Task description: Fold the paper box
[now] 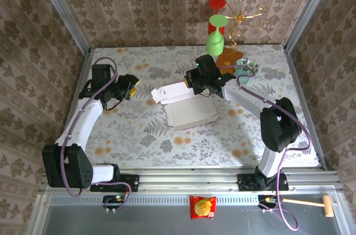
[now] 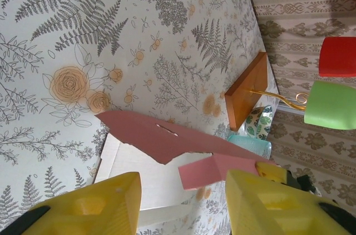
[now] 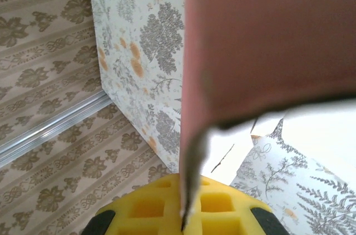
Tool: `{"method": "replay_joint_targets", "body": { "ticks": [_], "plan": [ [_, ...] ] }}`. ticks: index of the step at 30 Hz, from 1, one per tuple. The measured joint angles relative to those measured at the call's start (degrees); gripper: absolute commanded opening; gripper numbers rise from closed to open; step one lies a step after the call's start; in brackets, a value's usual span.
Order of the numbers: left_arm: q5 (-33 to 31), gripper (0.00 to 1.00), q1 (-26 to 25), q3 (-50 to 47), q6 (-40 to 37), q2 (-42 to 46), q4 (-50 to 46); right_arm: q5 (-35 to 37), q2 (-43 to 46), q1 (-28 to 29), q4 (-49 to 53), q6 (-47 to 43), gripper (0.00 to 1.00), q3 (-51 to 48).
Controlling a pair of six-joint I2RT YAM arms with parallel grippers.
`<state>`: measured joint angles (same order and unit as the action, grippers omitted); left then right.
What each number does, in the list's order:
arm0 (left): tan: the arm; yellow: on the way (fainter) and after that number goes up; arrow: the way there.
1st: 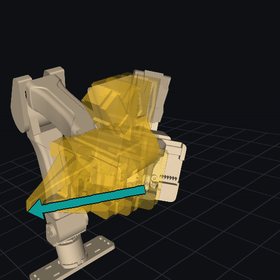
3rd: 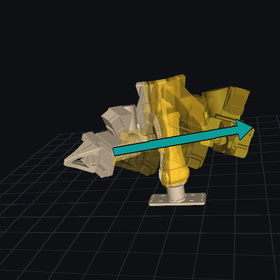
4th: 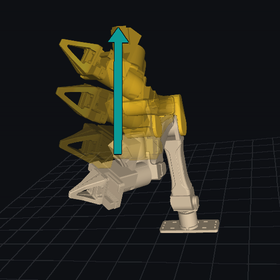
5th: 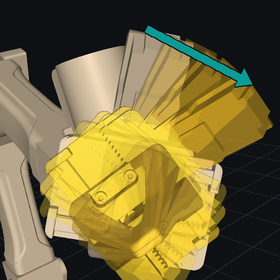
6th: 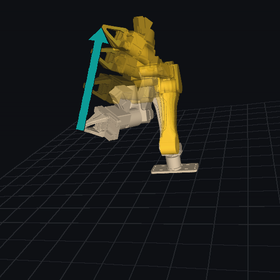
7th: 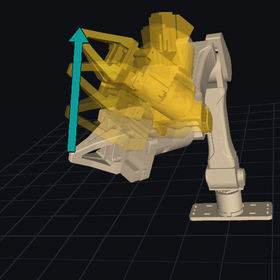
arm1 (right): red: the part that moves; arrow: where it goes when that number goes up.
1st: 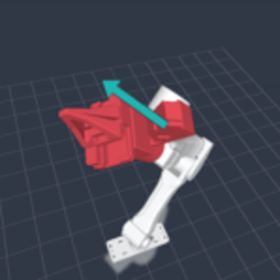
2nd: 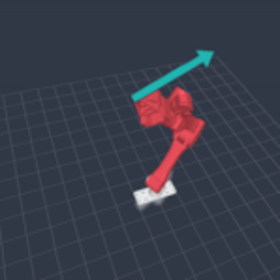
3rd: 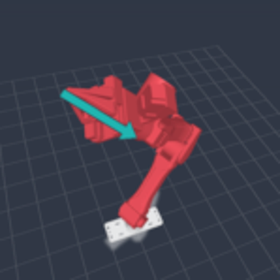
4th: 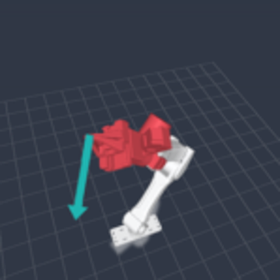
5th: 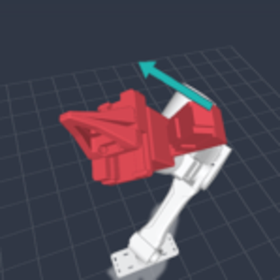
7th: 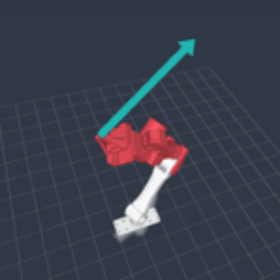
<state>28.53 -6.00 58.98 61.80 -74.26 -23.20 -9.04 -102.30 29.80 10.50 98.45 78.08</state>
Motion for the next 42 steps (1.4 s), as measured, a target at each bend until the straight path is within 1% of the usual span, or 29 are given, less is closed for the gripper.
{"method": "replay_joint_targets", "body": {
  "ticks": [6,10,15,18,21,25,28,30,33,39,42],
  "plan": [
    [0.0,0.45,-0.92,-0.04,0.0,-0.04,0.07,-1.51,-0.68,-0.92,-4.57,-1.09,0.0,-3.89],
    [-0.02,0.48,-2.45,-0.44,0.07,-0.28,0.7,-2.19,-0.57,-1.33,-8.13,-1.27,0.0,-5.95],
    [-0.02,0.48,-3.93,-2.01,0.79,-0.9,2.03,-3.04,-0.5,-1.95,-9.44,-1.66,0.0,-6.6],
    [-0.07,0.46,-4.04,-3.74,1.44,-0.83,3.02,-3.67,-0.15,-2.58,-9.99,-1.18,0.0,-7.13],
    [0.15,0.37,-3.61,-6.71,2.14,0.07,4.74,-3.67,1.14,-3.23,-8.0,-0.76,0.0,-7.02],
    [1.49,0.2,-1.36,-15.21,4.74,0.7,12.24,-3.48,4.2,-3.8,-4.28,0.42,0.0,-6.56],
    [2.4,0.11,-0.39,-20.26,6.75,-3.17,19.23,-3.45,5.99,-3.96,-3.54,1.9,0.0,-6.51],
    [3.1,0.1,-0.74,-22.49,8.66,-7.67,25.4,-3.45,6.56,-3.96,-3.1,2.73,0.0,-6.51],
    [3.41,0.11,-2.43,-24.55,11.78,-13.31,34.1,-3.41,6.8,-4.17,-2.4,4.44,0.0,-6.51],
    [3.08,0.14,-7.41,-24.9,17.25,-19.76,49.94,-2.93,8.59,-4.96,0.09,7.06,0.0,-6.29],
    [2.23,0.15,-8.98,-26.1,20.98,-23.89,58.93,-2.75,9.86,-5.55,0.48,8.63,0.0,-6.12]
  ]
}}
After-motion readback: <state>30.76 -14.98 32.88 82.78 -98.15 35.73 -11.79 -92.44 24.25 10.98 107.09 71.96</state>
